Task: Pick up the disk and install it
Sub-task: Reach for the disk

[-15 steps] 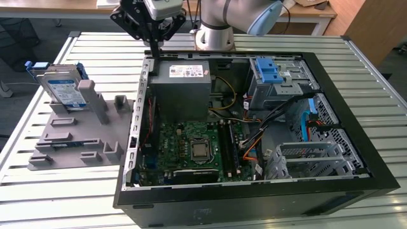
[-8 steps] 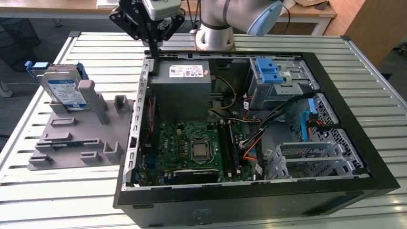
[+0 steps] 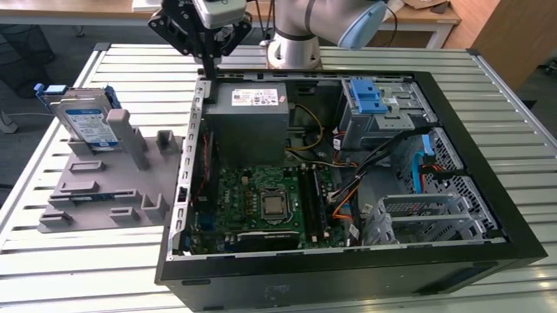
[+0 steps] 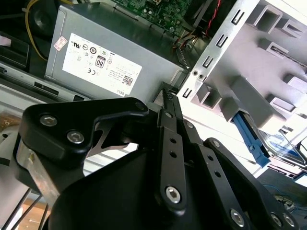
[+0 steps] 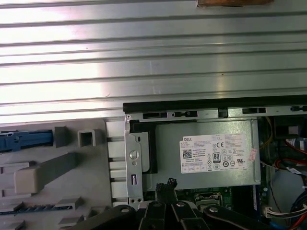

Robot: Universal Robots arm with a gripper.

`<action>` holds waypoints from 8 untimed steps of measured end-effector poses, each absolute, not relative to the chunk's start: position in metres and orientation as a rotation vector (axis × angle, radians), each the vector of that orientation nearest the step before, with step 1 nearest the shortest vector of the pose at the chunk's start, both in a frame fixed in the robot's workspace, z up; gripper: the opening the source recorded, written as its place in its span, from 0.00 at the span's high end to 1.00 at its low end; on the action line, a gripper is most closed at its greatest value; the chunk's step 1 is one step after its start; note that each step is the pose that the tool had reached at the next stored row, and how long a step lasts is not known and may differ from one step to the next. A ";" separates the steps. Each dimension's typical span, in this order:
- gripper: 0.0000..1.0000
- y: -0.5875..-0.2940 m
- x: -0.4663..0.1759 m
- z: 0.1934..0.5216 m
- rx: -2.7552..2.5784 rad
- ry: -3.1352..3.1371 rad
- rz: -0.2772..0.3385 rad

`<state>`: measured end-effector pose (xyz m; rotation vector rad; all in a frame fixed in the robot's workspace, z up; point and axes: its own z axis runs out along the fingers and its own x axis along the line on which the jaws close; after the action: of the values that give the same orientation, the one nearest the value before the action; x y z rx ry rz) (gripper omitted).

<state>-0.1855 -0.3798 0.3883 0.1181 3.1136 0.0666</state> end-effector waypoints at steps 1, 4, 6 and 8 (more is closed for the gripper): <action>0.89 -0.380 -0.186 0.388 0.118 3.114 0.067; 0.89 -0.380 -0.186 0.388 0.118 3.114 0.067; 0.89 -0.380 -0.187 0.388 0.118 3.114 0.067; 0.89 -0.380 -0.187 0.388 0.118 3.114 0.067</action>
<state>-0.1874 -0.3798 0.3877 0.1181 3.1138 0.0667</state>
